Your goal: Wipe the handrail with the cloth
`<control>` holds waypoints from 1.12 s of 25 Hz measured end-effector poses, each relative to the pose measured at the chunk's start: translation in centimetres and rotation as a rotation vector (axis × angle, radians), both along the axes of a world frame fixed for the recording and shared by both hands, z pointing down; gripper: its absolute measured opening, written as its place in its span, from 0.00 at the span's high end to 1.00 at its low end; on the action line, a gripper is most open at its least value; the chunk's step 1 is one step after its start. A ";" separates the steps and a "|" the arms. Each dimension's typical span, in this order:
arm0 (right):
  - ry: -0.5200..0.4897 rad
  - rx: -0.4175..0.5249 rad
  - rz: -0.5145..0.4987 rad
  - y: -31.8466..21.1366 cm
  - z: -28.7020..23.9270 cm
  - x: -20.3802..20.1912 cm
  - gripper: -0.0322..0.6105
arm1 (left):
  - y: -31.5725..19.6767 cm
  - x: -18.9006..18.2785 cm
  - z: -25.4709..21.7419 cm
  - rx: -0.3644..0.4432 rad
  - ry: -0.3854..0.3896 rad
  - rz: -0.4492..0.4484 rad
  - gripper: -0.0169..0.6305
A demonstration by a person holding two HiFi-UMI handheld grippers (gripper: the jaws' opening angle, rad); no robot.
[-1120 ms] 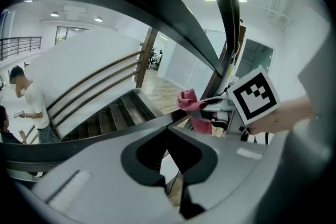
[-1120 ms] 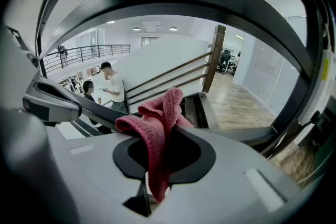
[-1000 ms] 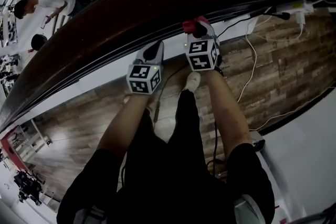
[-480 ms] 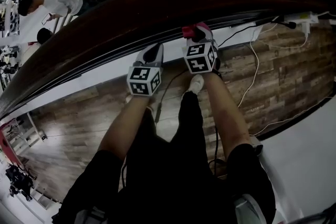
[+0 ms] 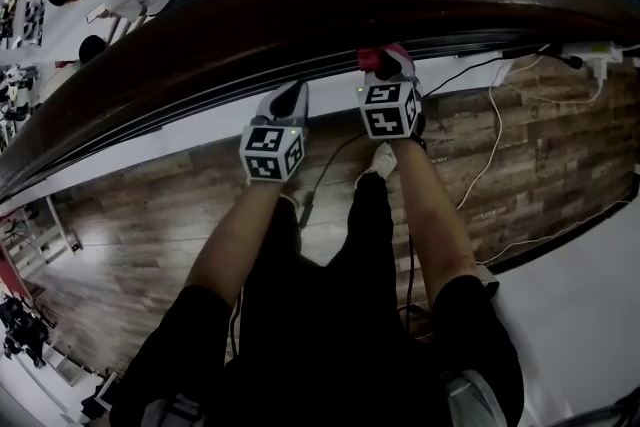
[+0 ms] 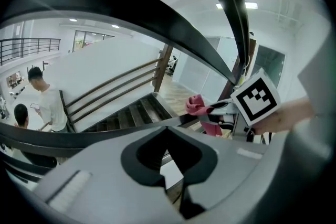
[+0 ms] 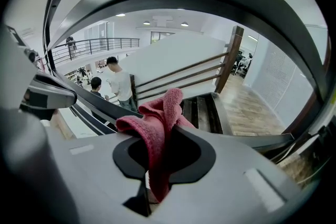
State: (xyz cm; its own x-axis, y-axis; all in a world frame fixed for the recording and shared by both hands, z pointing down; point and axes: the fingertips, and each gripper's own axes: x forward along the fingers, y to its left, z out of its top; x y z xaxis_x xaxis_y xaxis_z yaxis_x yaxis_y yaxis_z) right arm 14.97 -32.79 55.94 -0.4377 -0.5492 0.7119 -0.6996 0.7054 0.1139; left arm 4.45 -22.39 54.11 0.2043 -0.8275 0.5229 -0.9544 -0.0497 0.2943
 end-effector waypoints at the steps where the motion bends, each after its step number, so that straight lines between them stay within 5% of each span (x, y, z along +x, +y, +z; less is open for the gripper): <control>1: 0.003 0.001 -0.004 0.3 0.0 -0.3 0.88 | 0.3 -0.3 0.1 0.000 0.001 -0.005 0.98; 28: 0.026 -0.021 -0.152 5.5 0.9 -10.1 0.88 | 6.5 -9.9 0.1 -0.004 -0.010 -0.182 0.98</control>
